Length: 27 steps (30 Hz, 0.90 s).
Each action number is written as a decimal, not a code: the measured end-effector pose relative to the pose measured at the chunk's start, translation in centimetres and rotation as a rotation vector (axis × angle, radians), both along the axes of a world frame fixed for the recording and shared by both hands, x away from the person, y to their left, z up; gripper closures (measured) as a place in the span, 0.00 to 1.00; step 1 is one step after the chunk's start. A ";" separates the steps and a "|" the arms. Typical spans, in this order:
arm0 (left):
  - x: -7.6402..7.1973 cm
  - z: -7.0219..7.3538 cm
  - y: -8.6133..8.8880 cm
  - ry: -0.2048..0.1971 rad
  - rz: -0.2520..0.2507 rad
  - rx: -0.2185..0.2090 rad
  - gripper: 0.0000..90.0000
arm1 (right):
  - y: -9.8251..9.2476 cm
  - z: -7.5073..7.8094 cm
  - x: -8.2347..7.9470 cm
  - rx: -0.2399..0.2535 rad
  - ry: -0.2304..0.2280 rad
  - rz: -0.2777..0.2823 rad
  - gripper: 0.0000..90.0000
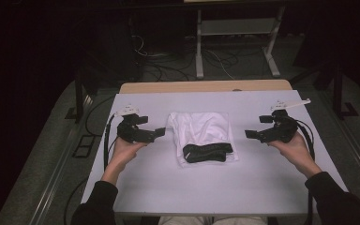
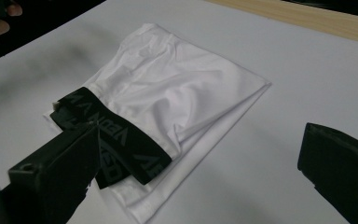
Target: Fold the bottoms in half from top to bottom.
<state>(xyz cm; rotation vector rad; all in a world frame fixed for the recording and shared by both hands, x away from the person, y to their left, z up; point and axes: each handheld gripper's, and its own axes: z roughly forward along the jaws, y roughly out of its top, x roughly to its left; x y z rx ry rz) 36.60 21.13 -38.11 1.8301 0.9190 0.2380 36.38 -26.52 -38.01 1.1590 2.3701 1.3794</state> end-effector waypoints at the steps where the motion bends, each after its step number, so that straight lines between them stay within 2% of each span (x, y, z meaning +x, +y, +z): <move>1: -0.2 -0.1 0.1 -0.002 0.000 0.000 0.00 | -0.3 0.0 -0.3 0.005 -0.003 -0.003 0.00; 13: -2.2 -0.9 0.9 -0.025 0.021 -0.015 0.00 | -2.8 -1.6 -2.6 0.010 0.003 -0.040 0.00; 22: -3.8 -2.0 1.7 -0.022 0.021 -0.013 0.00 | -4.0 -2.8 -4.6 -0.013 0.005 -0.059 0.00; 27: -4.8 -2.6 2.3 -0.028 0.042 -0.015 0.00 | -4.6 -3.3 -5.9 -0.031 0.001 -0.069 0.00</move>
